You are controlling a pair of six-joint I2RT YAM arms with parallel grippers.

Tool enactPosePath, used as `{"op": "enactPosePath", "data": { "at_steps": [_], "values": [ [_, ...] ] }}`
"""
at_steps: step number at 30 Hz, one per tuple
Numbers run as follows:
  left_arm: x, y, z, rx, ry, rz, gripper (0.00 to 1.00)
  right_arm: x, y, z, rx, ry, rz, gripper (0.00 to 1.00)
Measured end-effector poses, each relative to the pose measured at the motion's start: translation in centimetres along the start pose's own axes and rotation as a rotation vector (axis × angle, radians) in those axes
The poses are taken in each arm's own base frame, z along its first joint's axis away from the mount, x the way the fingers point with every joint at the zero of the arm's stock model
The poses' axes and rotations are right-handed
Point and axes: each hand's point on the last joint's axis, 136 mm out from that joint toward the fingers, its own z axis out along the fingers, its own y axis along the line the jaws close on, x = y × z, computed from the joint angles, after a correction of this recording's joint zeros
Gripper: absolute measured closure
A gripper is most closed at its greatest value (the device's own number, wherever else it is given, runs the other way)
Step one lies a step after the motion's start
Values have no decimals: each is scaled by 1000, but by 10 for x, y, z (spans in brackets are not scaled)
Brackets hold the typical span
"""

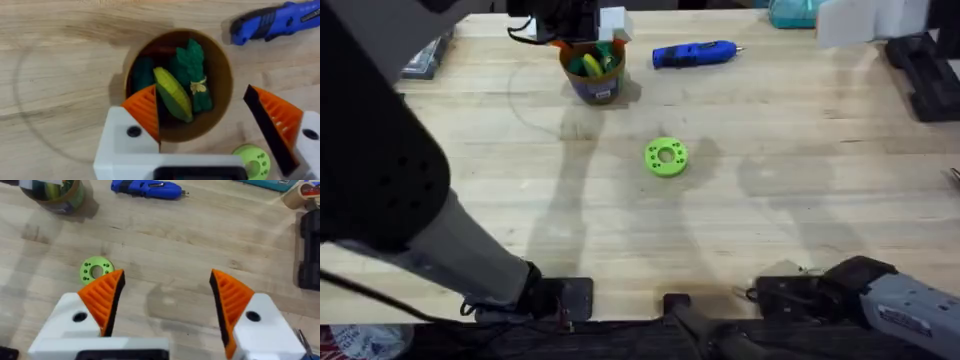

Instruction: Pick up the gripper from the table and insert it into the empty holder that is missing its gripper. Then pick up a screw, insert it into the mounting hole, and use the screwdriver to tighten it. Finally, clean up the table by picking up the vegetable and placing it into the bucket.

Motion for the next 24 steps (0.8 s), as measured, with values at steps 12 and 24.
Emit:
{"op": "enactPosePath", "data": {
  "at_steps": [12, 24],
  "values": [
    [1, -35, -163, 42, -202, 44, 1, 0, 0, 0, 0, 0, 3, 11],
    [74, -44, -253, 46, -194, 43, 2, 0, 0, 0, 0, 0, 3, 11]
  ]
}}
